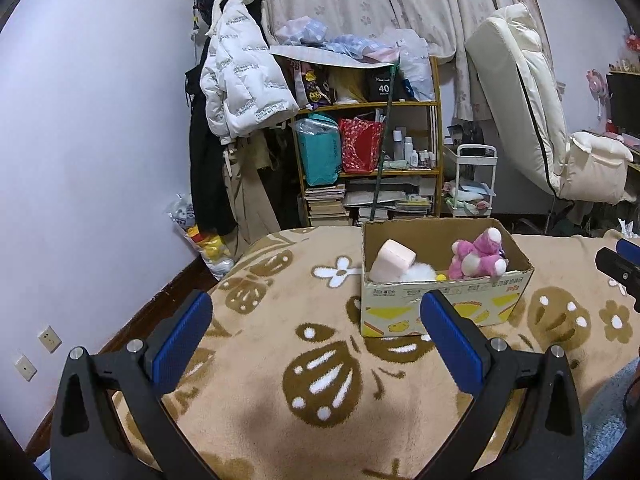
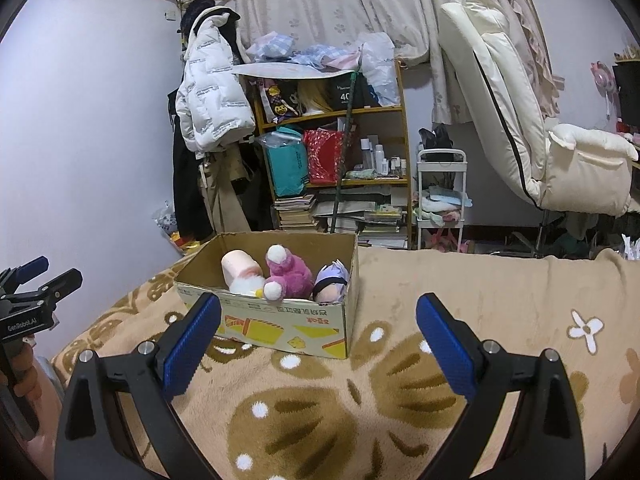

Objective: Organize soft objects

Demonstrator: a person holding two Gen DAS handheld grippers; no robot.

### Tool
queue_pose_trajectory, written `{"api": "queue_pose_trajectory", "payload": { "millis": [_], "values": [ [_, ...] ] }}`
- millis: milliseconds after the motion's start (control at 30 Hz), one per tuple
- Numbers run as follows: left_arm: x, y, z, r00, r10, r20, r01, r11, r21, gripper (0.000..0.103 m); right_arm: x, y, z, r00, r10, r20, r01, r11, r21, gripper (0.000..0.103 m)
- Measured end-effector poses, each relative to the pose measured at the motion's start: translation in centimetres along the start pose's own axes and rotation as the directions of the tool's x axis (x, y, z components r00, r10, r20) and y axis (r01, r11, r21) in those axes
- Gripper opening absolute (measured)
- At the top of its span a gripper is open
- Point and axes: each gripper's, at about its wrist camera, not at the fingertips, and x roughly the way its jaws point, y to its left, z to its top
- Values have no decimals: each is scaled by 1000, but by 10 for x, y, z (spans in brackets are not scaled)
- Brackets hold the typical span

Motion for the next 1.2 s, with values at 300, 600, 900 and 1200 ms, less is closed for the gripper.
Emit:
{"api": "queue_pose_trajectory", "payload": {
  "millis": [300,600,900,1200],
  "values": [
    [4,0,-3,1000,1,-8,-1,1000,6,102,0,-1,0,1000,1,1,-1,1000,1,102],
    [4,0,-3,1000,0,-7,0,1000,8,102,0,1,-1,1000,-1,1,1,1000,1,102],
    [4,1,-3,1000,4,-3,-4,1000,10,102,1,0,-2,1000,-2,-1,2,1000,4,102],
    [5,3,-3,1000,1,-7,-1,1000,11,102,0,-2,-1,1000,-2,-2,2,1000,2,102]
  ]
}}
